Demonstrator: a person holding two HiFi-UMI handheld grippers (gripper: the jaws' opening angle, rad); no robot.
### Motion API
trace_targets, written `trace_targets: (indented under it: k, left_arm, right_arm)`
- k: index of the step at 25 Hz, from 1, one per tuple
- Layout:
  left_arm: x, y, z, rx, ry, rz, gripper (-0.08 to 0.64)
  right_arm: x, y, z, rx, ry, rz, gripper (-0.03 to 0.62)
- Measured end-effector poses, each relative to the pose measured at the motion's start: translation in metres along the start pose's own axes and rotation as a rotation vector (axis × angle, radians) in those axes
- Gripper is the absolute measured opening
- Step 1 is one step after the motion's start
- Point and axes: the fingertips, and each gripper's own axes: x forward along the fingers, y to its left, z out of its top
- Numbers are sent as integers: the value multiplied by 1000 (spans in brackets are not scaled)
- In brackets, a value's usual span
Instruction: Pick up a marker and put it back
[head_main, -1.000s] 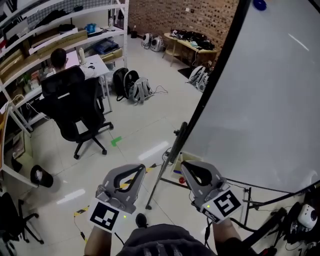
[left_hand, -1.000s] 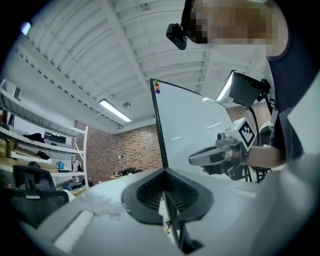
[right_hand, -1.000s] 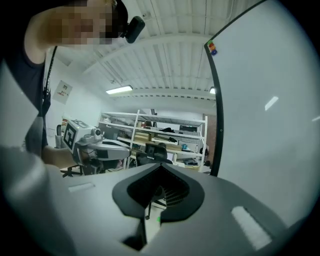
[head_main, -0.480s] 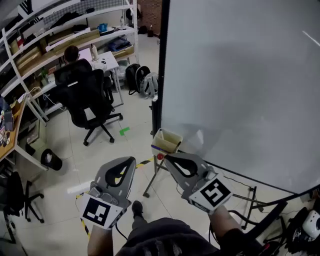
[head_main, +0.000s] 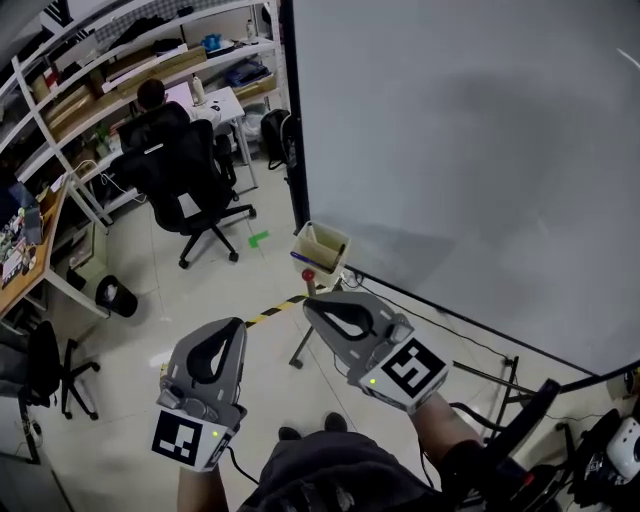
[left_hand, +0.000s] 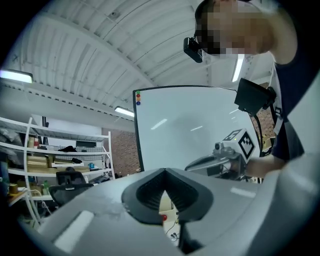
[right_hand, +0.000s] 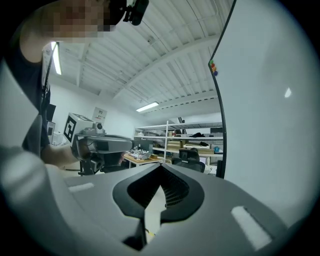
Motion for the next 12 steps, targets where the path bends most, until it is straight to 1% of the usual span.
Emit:
trace_targets:
  k: [2, 5, 7, 9, 12]
  left_arm:
    - [-14, -3, 0, -18, 7, 27, 3]
    - [-40, -12, -12, 7, 42, 28, 3]
    - [-58, -19, -18, 1, 54, 45, 3]
    - [-79, -27, -19, -11, 54, 67, 3]
    - [-118, -48, -17, -28, 28, 97, 3]
  right_arm:
    - [-1, 8, -2, 17, 4, 11, 0]
    - [-5, 25, -9, 33, 21, 32, 0]
    - [-8, 41, -14, 42, 32, 51, 0]
    - [-13, 60, -17, 45, 48, 73, 0]
    - [-30, 99, -18, 22, 61, 101, 0]
